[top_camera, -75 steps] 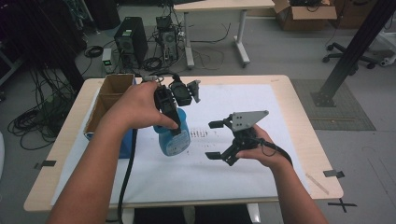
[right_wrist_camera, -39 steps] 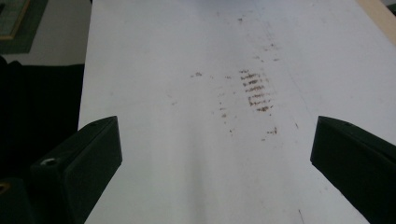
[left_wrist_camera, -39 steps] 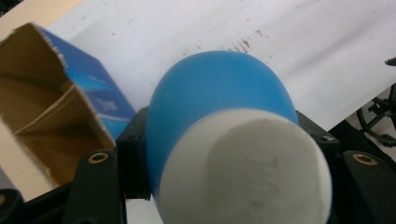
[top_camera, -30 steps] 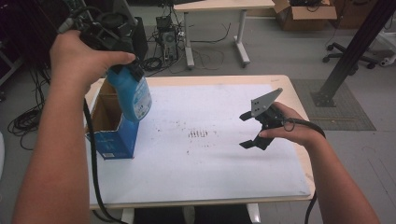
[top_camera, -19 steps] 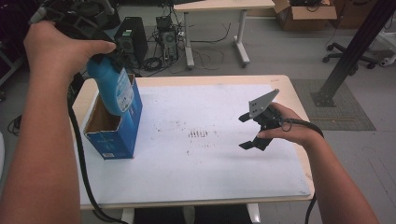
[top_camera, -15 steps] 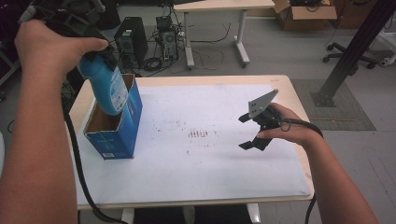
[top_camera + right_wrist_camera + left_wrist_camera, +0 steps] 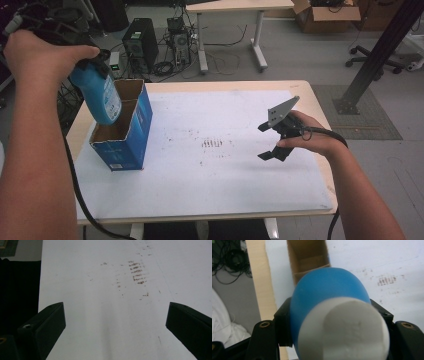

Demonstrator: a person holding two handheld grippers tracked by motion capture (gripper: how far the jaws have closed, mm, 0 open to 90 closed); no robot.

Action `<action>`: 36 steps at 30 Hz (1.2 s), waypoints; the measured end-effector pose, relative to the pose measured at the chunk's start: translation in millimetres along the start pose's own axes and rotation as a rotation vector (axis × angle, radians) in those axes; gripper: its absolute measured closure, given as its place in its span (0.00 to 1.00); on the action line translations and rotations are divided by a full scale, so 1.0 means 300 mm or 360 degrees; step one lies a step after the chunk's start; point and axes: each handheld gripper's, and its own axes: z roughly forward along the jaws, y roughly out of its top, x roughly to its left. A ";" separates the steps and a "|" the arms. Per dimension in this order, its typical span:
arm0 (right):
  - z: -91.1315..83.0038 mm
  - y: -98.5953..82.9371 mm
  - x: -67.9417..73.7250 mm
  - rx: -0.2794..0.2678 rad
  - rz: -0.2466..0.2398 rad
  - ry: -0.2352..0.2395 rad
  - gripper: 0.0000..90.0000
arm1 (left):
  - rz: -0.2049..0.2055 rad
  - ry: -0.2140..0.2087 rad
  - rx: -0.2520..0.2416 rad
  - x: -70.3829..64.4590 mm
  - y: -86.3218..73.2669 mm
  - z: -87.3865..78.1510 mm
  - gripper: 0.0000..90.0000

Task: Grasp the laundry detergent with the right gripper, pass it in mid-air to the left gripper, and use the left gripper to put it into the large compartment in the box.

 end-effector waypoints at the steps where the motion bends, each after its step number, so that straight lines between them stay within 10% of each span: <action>1: 0.001 -0.002 0.000 -0.0001 0.0002 -0.0001 0.03 | -0.0006 0.0005 0.0009 0.003 0.000 0.011 0.41; 36: 0.003 -0.019 0.011 0.0054 0.0016 0.0001 0.03 | -0.0034 -0.0012 0.0099 0.046 -0.055 0.326 0.41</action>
